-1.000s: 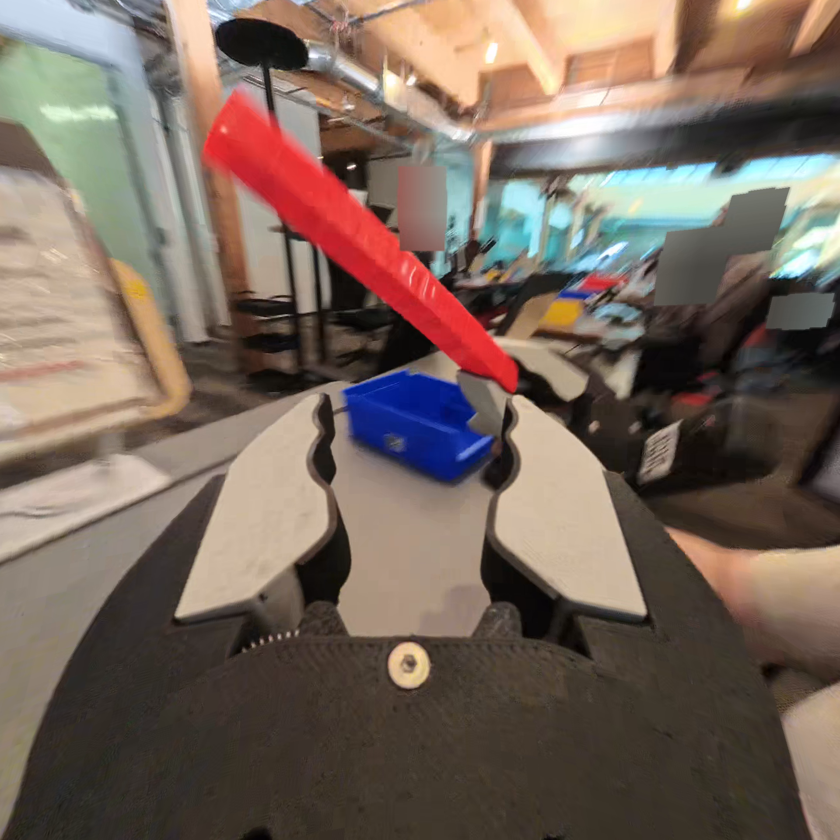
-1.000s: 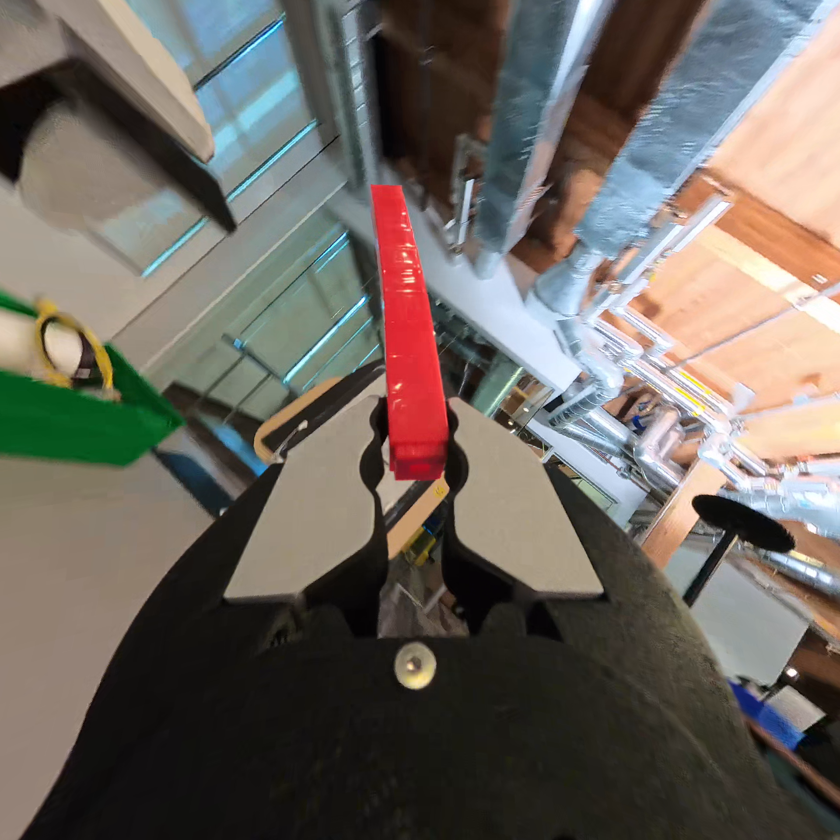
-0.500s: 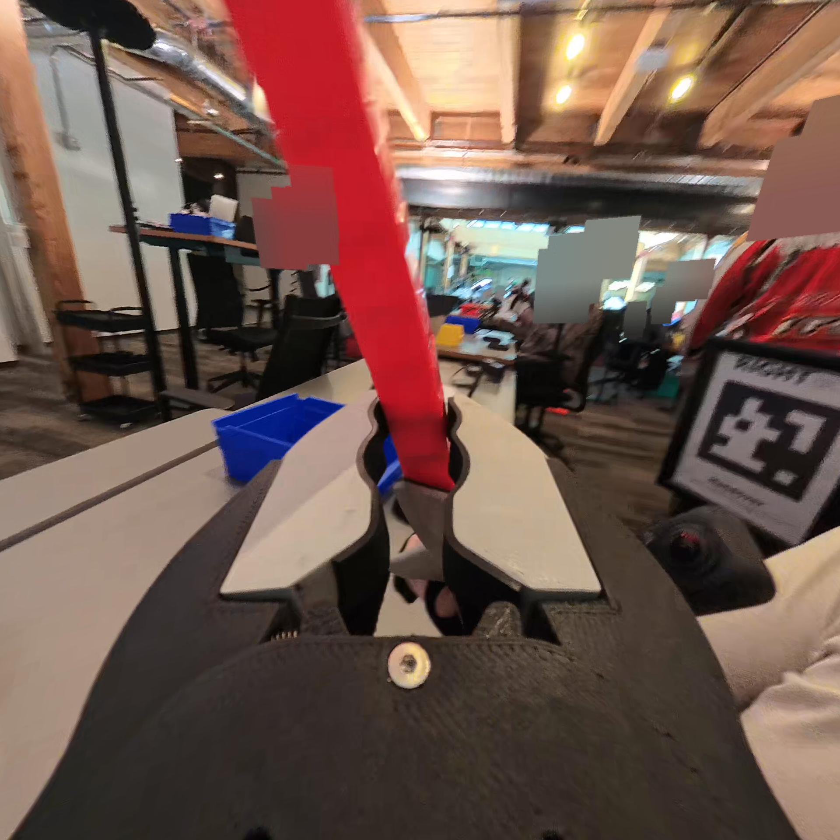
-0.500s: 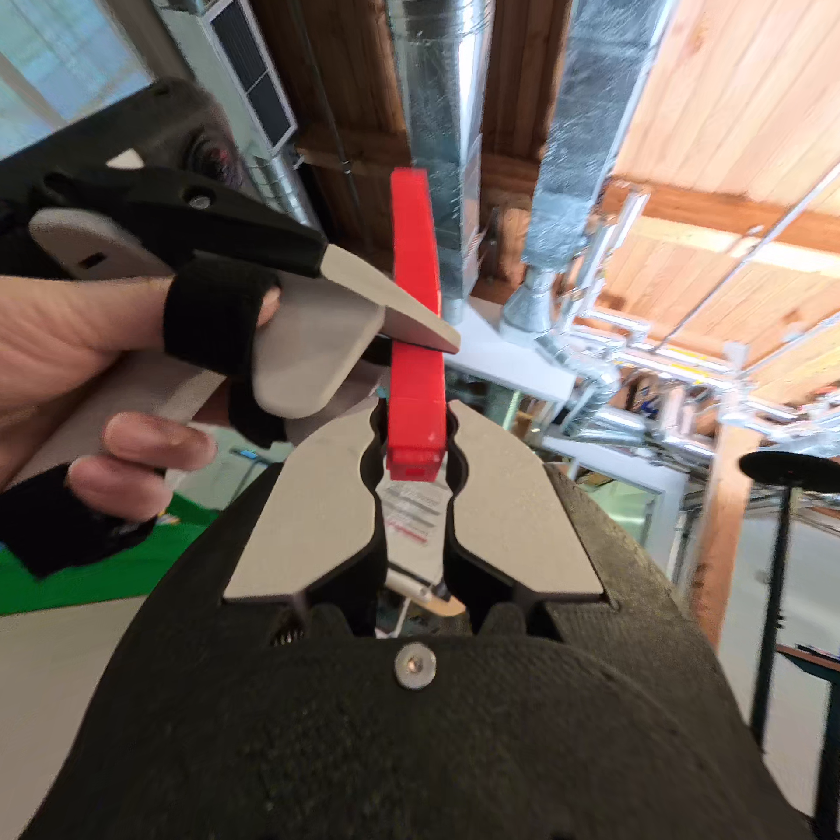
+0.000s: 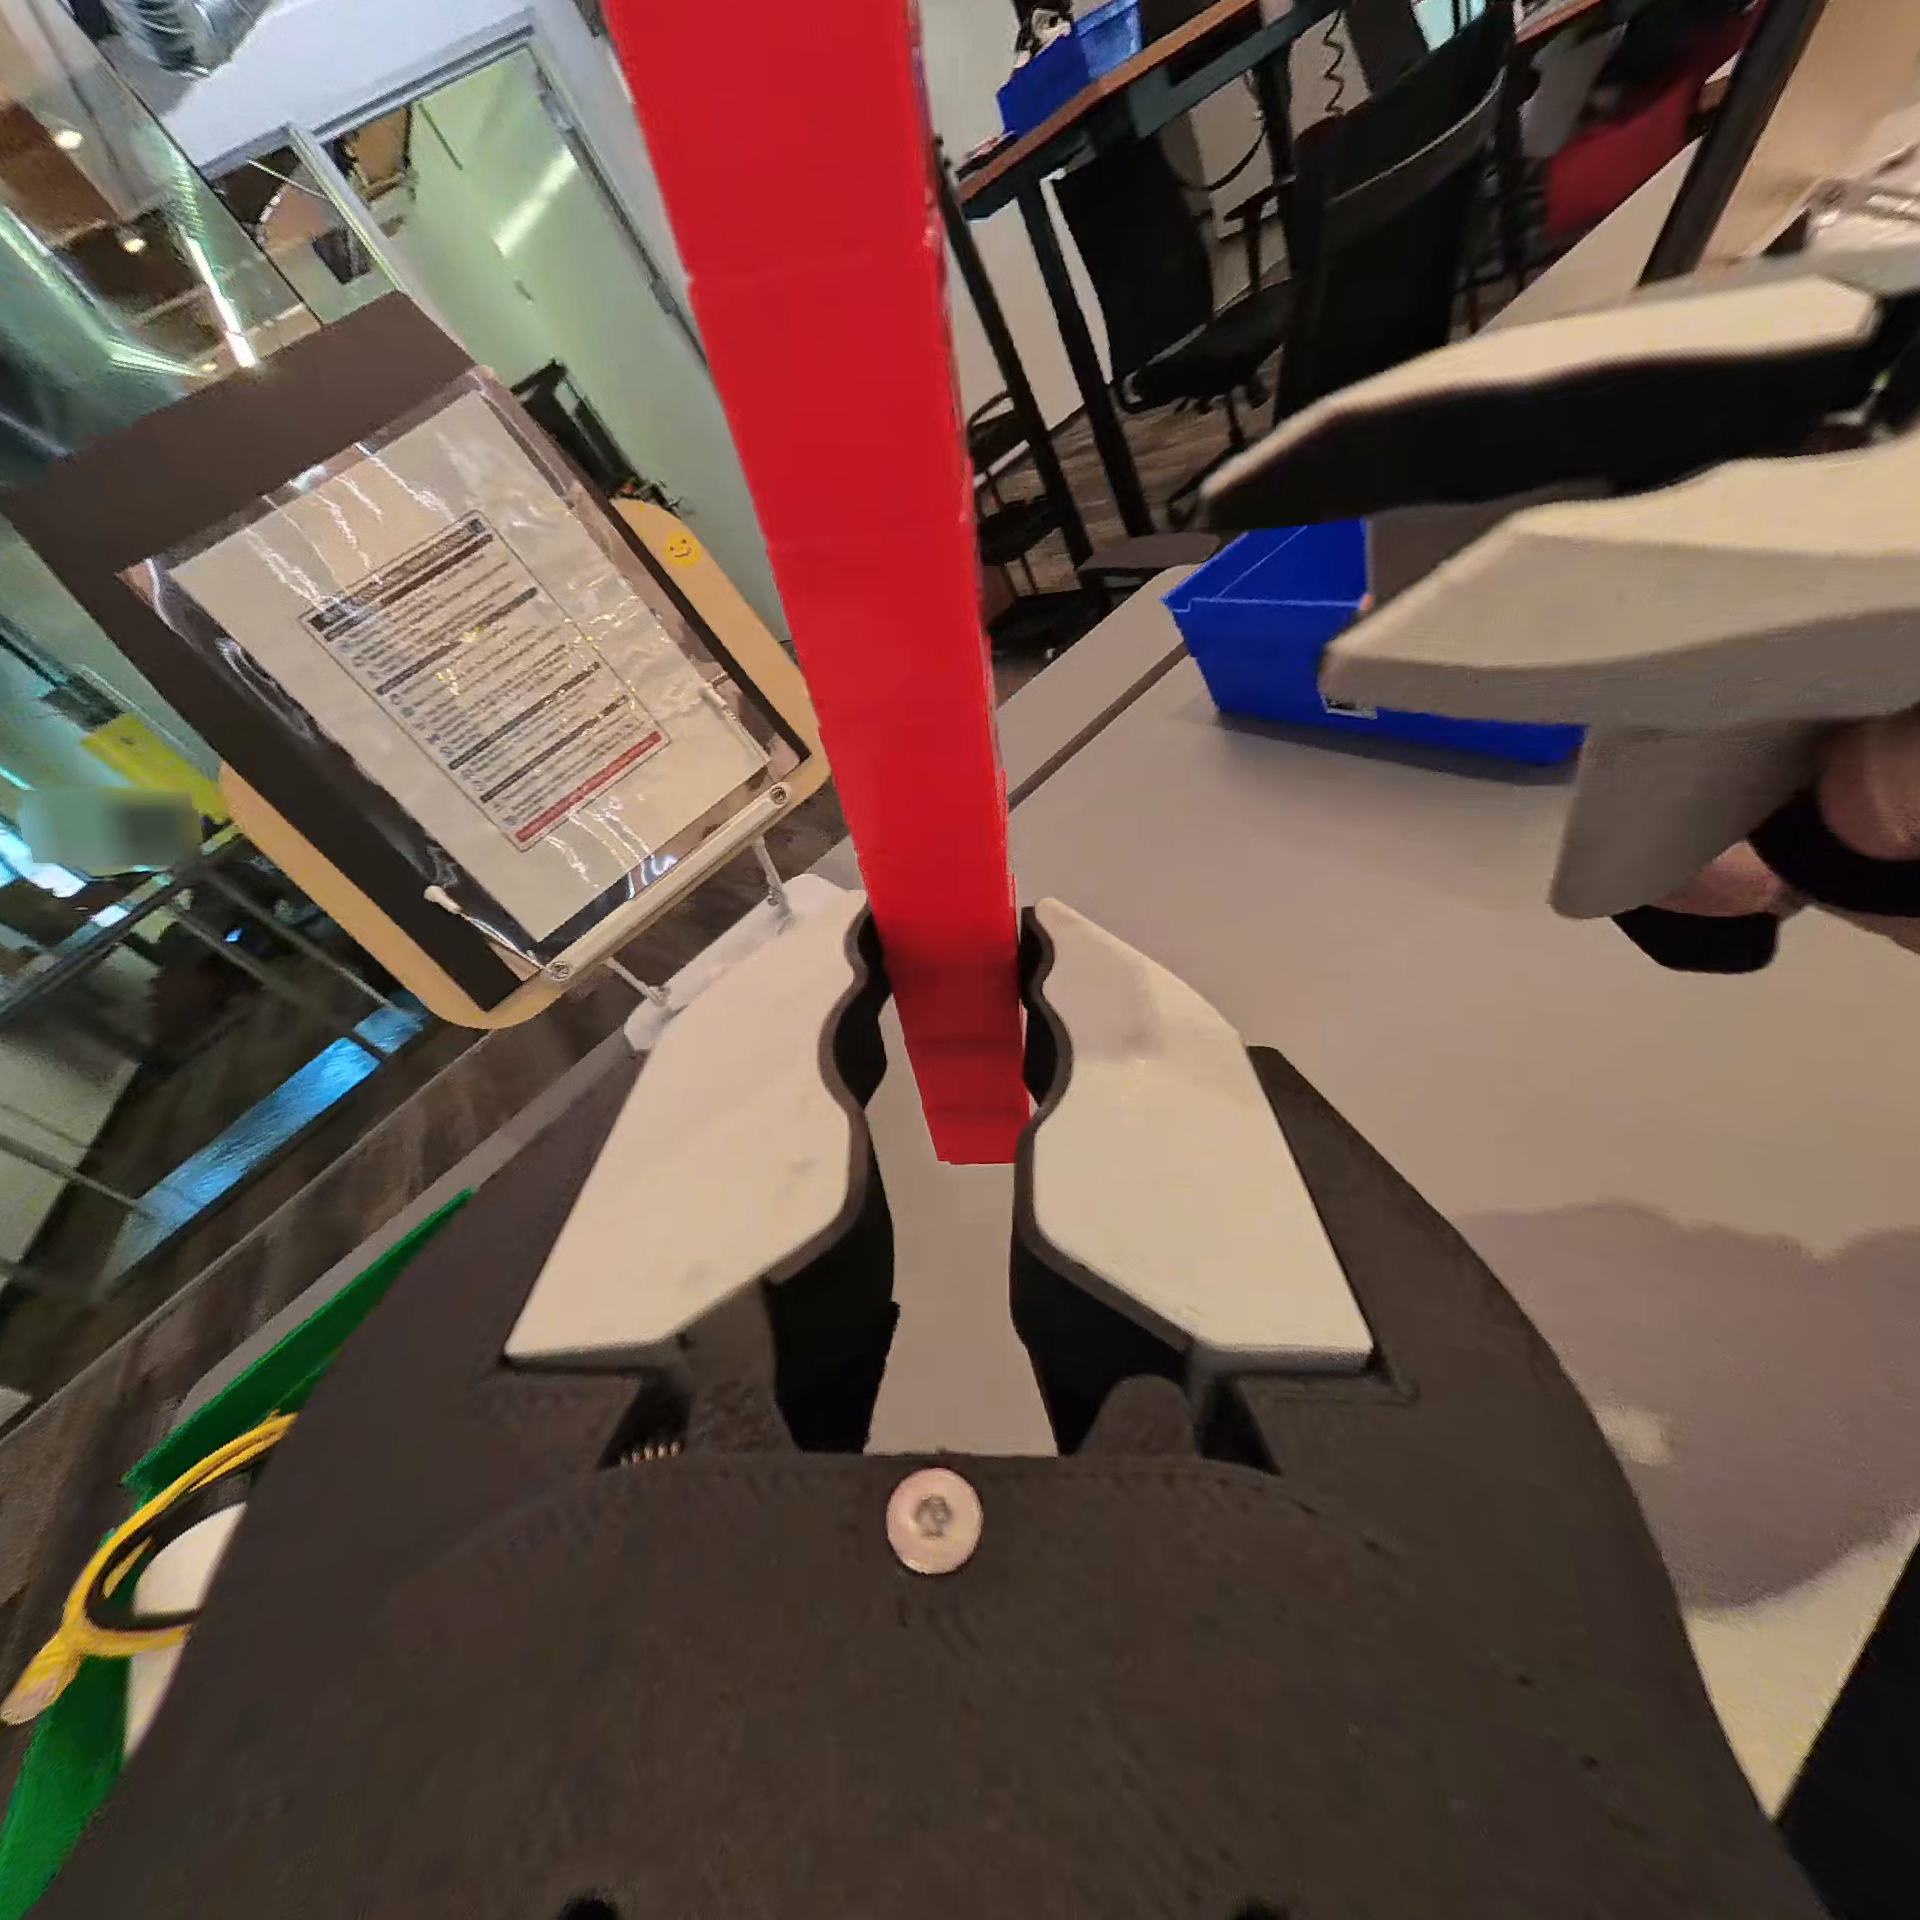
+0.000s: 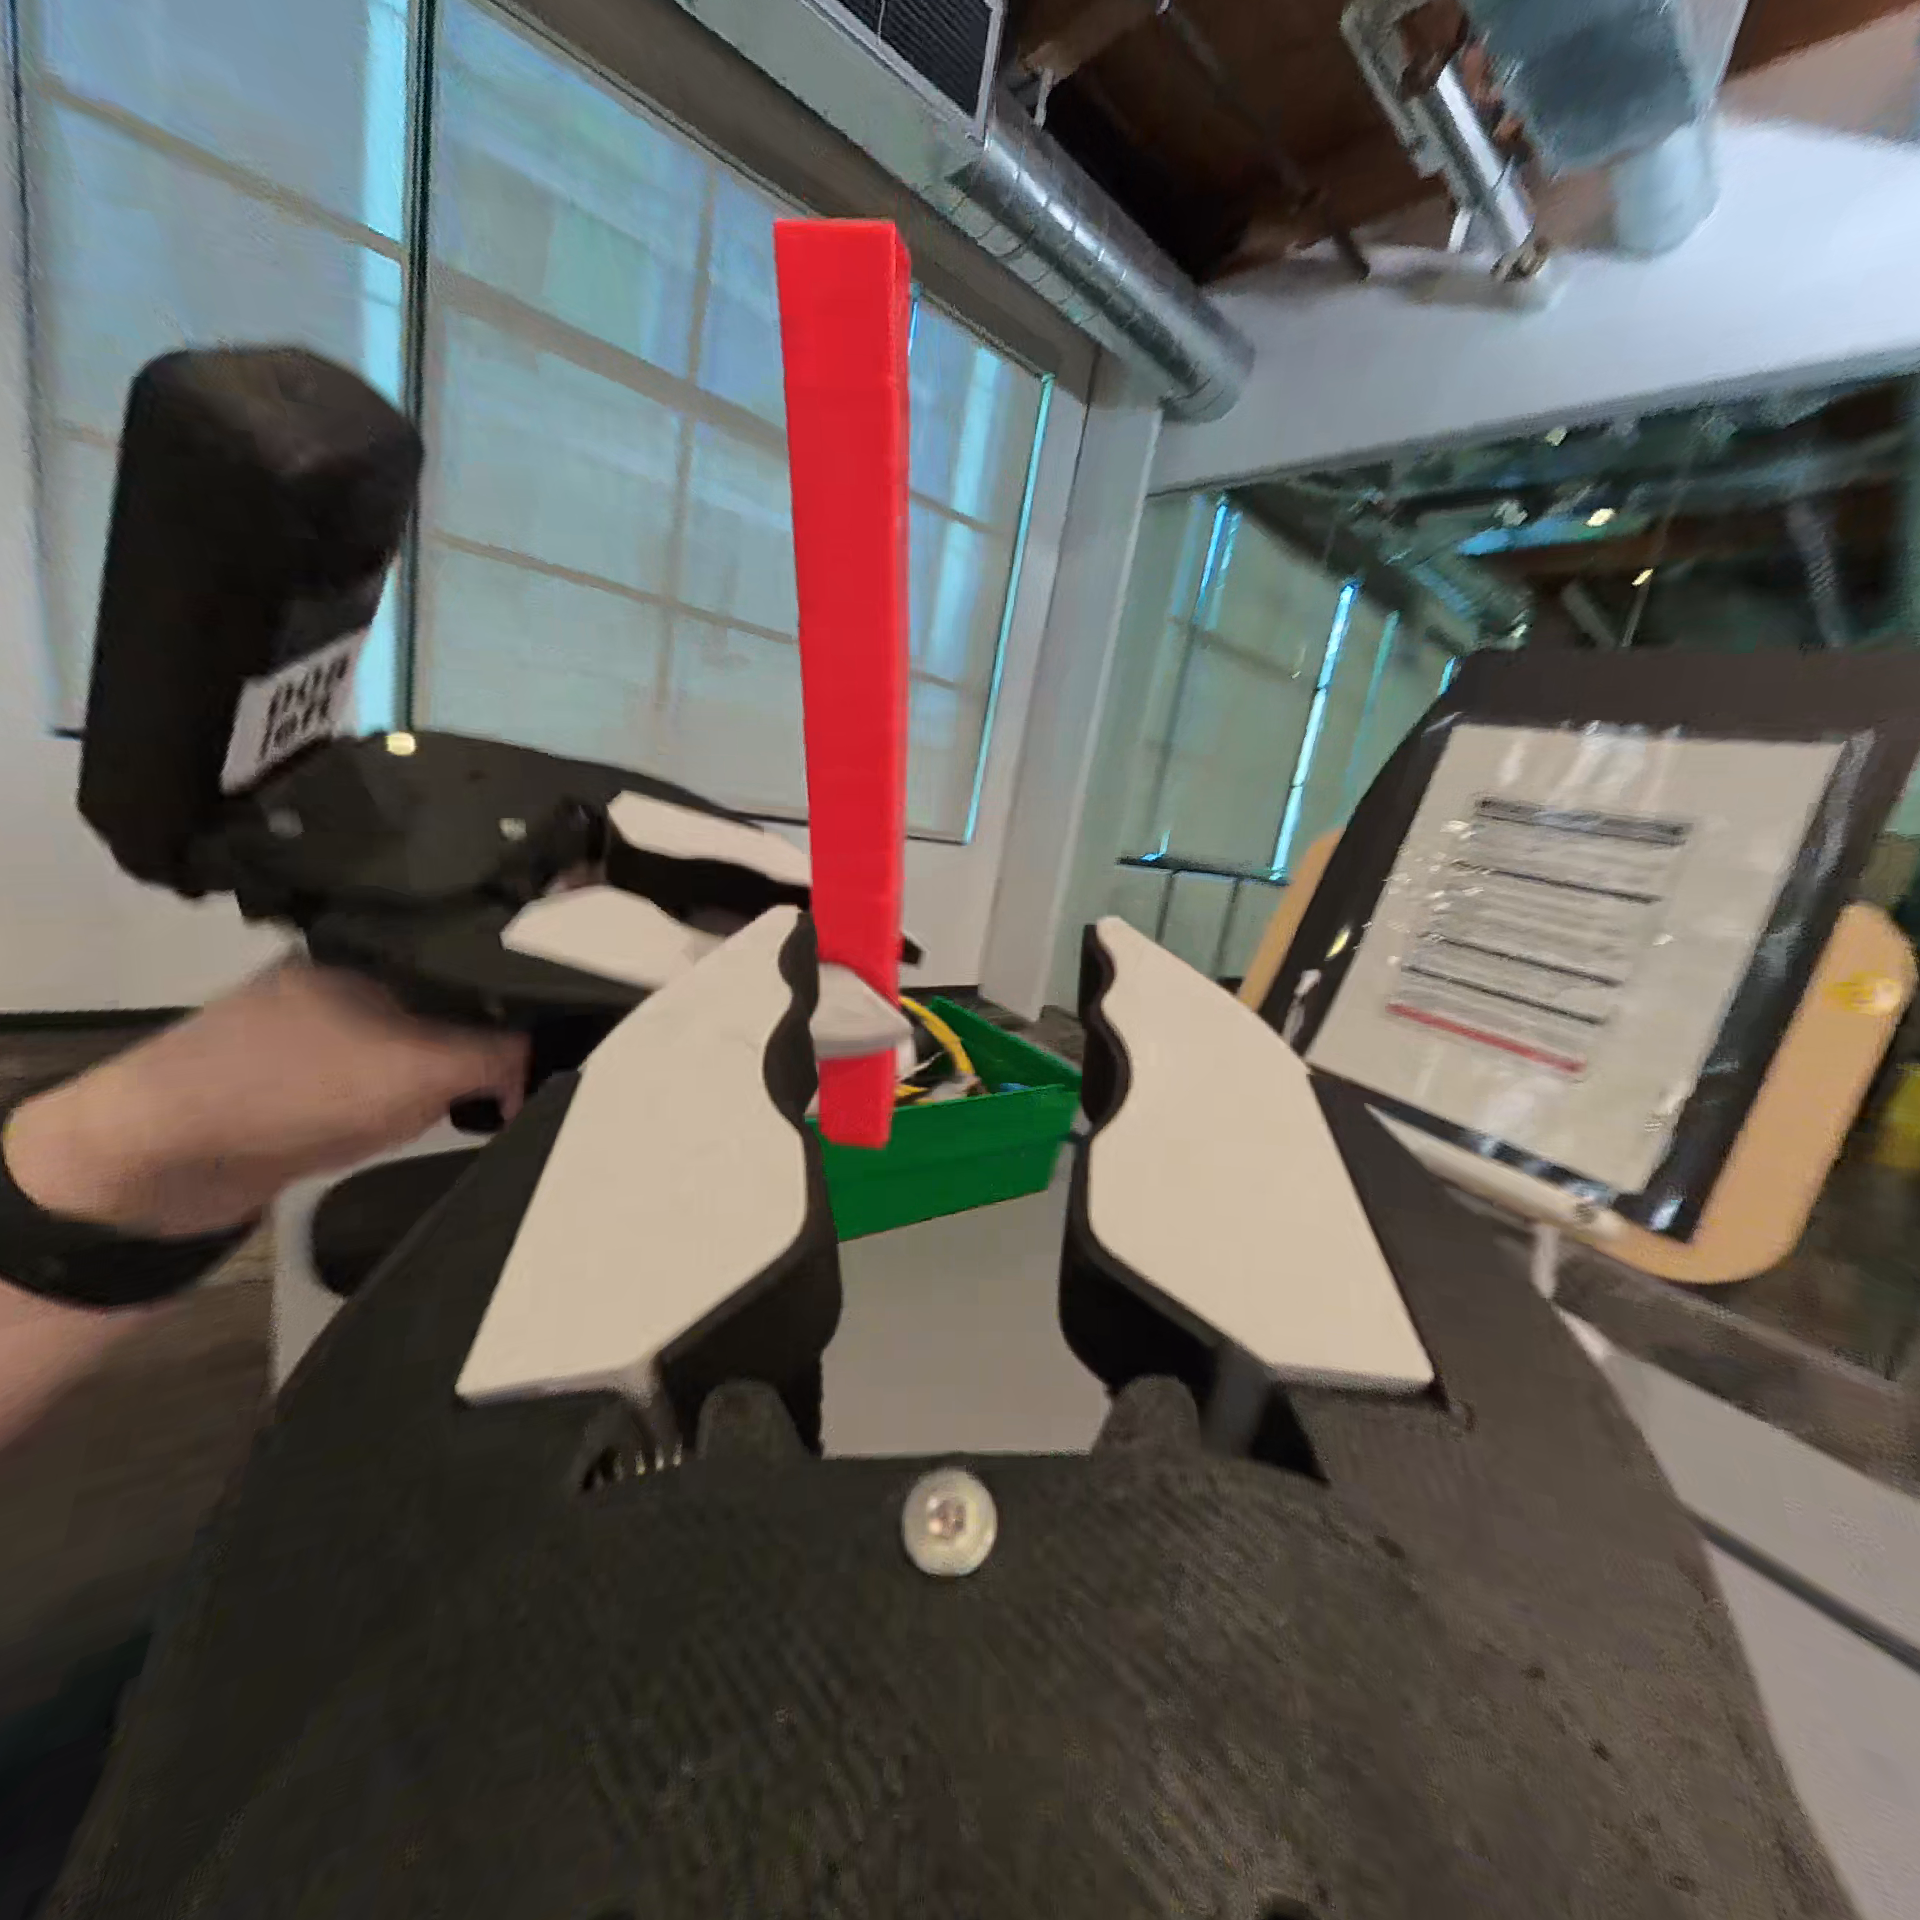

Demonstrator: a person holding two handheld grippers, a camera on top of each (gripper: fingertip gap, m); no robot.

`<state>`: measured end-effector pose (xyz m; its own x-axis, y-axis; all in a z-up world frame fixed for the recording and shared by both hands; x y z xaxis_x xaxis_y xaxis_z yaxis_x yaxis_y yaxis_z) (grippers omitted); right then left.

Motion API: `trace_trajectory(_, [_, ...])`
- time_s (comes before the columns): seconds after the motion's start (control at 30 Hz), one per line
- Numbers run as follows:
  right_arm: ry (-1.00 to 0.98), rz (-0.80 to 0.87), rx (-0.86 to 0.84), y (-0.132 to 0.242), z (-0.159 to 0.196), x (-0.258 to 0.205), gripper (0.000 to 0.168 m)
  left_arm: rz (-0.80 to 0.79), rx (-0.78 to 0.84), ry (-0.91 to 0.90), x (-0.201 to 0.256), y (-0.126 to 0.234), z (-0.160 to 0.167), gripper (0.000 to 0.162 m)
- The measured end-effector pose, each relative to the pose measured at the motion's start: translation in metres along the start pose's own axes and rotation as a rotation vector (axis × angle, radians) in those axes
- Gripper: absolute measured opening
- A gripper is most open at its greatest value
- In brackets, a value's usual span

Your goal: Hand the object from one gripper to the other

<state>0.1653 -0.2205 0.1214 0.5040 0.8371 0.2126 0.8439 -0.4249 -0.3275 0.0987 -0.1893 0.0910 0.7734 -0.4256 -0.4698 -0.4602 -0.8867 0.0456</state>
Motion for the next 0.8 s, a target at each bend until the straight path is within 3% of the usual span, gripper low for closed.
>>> trace_trajectory(0.13, [-0.045,-0.018,-0.063,-0.025,0.011,-0.006,0.049,-0.013,-0.02,-0.034,0.013,-0.006,0.009,0.022])
trace_trajectory(0.3, [0.027,-0.038,-0.103,-0.033,0.027,-0.009,0.03,0.027,0.0,0.019,0.025,-0.008,0.012,0.022])
trace_trajectory(0.37, [0.121,-0.014,-0.133,-0.03,0.028,-0.002,0.022,0.049,-0.021,0.035,0.027,-0.004,0.017,0.036])
trace_trajectory(0.47, [0.549,0.059,-0.172,-0.018,0.018,0.012,0.022,0.173,-0.099,0.147,0.03,0.015,0.03,0.062])
trace_trajectory(0.6, [1.264,0.085,-0.241,-0.001,0.01,0.017,0.022,0.471,-0.068,0.467,0.022,0.063,0.018,0.057])
trace_trajectory(0.7, [1.53,-0.025,-0.229,0.006,0.012,0.006,0.022,0.63,-0.018,0.693,0.002,0.09,-0.006,0.059])
trace_trajectory(0.8, [1.693,-0.11,-0.179,0.011,0.009,-0.009,0.022,0.674,-0.035,0.743,-0.005,0.087,-0.015,0.062])
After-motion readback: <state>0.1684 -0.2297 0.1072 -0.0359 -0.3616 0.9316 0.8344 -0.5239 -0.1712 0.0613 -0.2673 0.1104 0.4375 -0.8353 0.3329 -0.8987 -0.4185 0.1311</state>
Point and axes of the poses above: each gripper's, where its closed fingertips meet, y back along the fingers, z out of its underside, x = y × z across the jaws, the point moved 2 cm from there along y, back along the fingers, and after that the axes turned 8 degrees about -z, right-handed, at the moved point
